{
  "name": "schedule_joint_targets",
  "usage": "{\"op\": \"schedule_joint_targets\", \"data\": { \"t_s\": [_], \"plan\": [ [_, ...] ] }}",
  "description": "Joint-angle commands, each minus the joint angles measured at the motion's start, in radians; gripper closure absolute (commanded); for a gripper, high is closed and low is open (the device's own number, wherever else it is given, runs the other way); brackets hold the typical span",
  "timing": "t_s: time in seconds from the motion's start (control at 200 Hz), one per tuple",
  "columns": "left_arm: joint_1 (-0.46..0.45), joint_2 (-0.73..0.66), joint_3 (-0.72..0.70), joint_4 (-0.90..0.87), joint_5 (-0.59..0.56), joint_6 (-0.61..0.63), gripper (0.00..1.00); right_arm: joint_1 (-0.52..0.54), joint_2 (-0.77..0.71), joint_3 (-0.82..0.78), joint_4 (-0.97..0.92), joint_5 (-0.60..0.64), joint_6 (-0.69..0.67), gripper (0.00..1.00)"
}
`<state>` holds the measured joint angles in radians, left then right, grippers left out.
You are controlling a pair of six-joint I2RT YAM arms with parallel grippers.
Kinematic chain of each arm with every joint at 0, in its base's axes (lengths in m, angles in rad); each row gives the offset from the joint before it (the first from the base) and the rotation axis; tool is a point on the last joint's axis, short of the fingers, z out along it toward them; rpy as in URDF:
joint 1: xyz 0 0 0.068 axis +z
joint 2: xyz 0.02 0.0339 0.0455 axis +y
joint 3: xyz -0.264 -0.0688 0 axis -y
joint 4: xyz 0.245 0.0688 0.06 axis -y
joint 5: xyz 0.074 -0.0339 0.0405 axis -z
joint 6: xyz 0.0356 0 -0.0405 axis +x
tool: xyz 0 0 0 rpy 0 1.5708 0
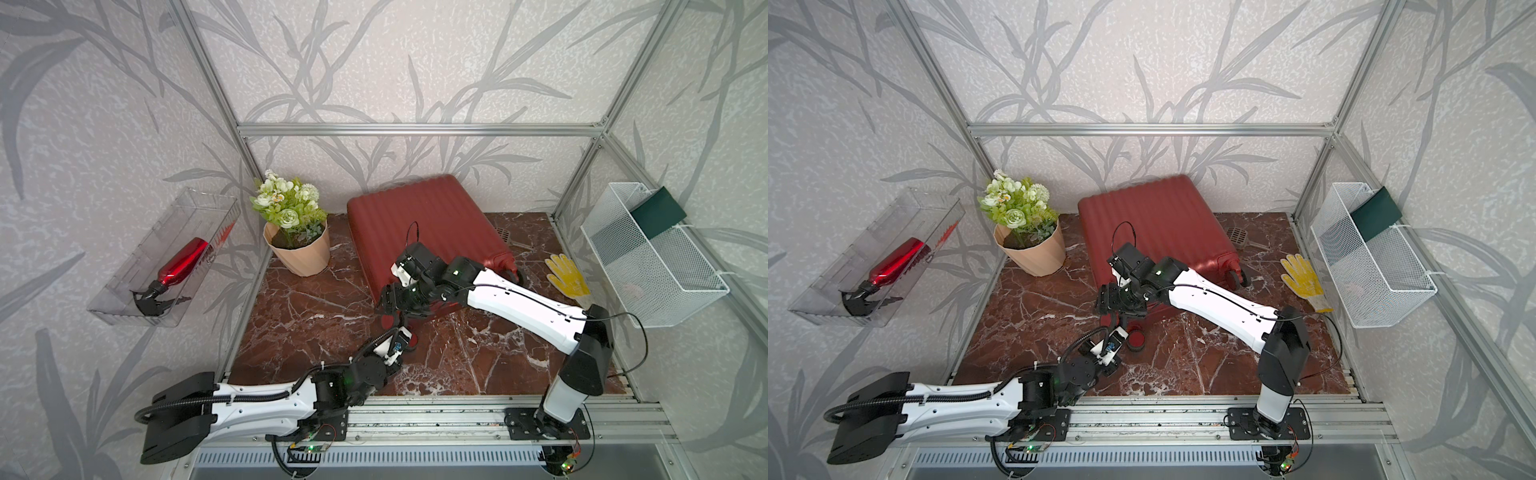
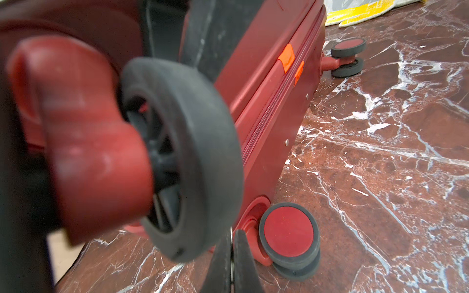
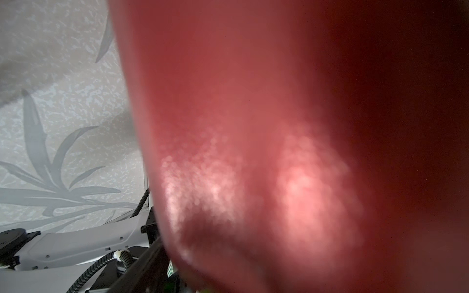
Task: Open the suitcase zippers
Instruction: Unzip the zipper on the suitcase.
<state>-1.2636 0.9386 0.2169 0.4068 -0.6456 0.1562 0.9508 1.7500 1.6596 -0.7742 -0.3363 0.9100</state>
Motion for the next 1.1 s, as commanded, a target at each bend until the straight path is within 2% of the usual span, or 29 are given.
{"op": "schedule_joint_targets", "data": {
  "t_s": [0.0,0.17,0.45,0.575,0.725,0.84,0.985,1.095],
  "plan": [
    [-0.039,0.043,0.048,0.035,0.131,-0.018,1.0,-0.022,-0.021,0.043,0.052,0.148,-0.1,0.24],
    [-0.039,0.116,0.082,0.049,0.123,-0.026,1.0,-0.088,-0.149,0.001,-0.061,0.297,-0.177,0.22],
    [-0.037,0.219,0.134,0.089,0.138,-0.02,1.0,-0.265,-0.424,-0.289,-0.038,0.301,-0.21,0.25],
    [-0.037,0.302,0.183,0.101,0.152,-0.014,1.0,-0.282,-0.506,-0.417,-0.009,0.291,-0.244,0.29],
    [-0.037,0.32,0.209,0.087,0.168,-0.04,1.0,-0.233,-0.568,-0.587,0.135,0.219,-0.266,0.33],
    [-0.037,0.286,0.179,0.107,0.171,-0.053,1.0,-0.145,-0.605,-0.719,0.304,0.265,-0.266,0.33],
    [-0.037,0.275,0.147,0.129,0.185,-0.059,1.0,-0.141,-0.583,-0.846,0.565,0.199,-0.105,0.33],
    [-0.036,0.283,0.132,0.14,0.183,-0.075,1.0,-0.141,-0.521,-0.861,0.68,0.165,-0.01,0.33]
  ]
}}
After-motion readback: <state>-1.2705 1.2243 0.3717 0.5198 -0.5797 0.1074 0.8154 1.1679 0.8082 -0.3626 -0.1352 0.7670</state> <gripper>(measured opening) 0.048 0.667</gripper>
